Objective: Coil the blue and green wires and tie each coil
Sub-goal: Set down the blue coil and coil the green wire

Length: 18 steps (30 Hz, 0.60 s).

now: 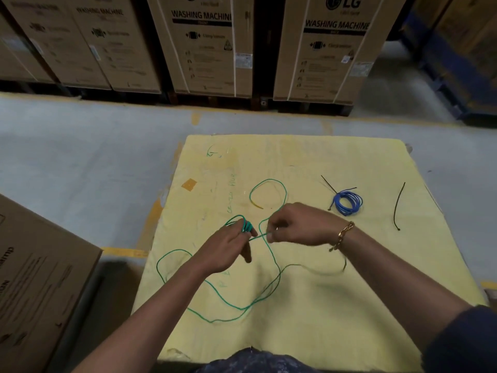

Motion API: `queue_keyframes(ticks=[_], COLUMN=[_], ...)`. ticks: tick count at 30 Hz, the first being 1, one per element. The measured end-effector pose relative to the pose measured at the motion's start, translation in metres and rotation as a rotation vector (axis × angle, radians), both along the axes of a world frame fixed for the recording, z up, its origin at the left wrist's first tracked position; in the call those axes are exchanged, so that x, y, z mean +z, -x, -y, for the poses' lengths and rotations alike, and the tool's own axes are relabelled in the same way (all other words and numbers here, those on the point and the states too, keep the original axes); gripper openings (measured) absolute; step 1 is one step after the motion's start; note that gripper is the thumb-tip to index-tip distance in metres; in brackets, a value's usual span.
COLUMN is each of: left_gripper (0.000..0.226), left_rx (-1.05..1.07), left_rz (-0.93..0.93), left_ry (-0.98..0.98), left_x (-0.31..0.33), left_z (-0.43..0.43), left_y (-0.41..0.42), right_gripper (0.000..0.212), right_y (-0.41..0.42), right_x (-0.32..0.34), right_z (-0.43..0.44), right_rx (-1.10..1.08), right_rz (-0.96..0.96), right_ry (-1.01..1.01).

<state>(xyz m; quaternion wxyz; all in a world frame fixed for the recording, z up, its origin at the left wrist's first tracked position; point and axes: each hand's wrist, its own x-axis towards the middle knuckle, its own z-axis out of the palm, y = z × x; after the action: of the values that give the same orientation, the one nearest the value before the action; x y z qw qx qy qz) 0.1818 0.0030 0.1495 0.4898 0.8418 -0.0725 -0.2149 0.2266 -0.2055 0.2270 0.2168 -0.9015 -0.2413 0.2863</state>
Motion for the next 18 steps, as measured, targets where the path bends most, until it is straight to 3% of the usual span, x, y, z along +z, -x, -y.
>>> queue_keyframes(ticks=[5,9,13,16,18], left_gripper=[0.036,0.044,0.049,0.057,0.056], left_rx=[0.096,0.046,0.129,0.153,0.226], left_rz=[-0.285,-0.504,-0.553,-0.544,-0.517], left_ry=[0.279,0.643,1.119,1.253,1.240], left_x=[0.003,0.027,0.045,0.047,0.045], left_z=[-0.021,-0.015,0.001,0.005,0.007], left_y=[0.009,0.013,0.006,-0.004,-0.008], right_gripper=[0.010,0.017,0.040,0.030,0.032], right_y=[-0.028,-0.035,-0.011,0.018,0.039], right_x=[0.020,-0.012,-0.060,-0.086,-0.092], right_z=[0.044,0.043,0.015,-0.010,-0.025], right_rx=[-0.277,-0.459,-0.498,-0.464,-0.410], right_rz=[0.147,0.256,0.151,0.011,-0.077], right_ry=[-0.214,-0.269,-0.253,-0.307,-0.299])
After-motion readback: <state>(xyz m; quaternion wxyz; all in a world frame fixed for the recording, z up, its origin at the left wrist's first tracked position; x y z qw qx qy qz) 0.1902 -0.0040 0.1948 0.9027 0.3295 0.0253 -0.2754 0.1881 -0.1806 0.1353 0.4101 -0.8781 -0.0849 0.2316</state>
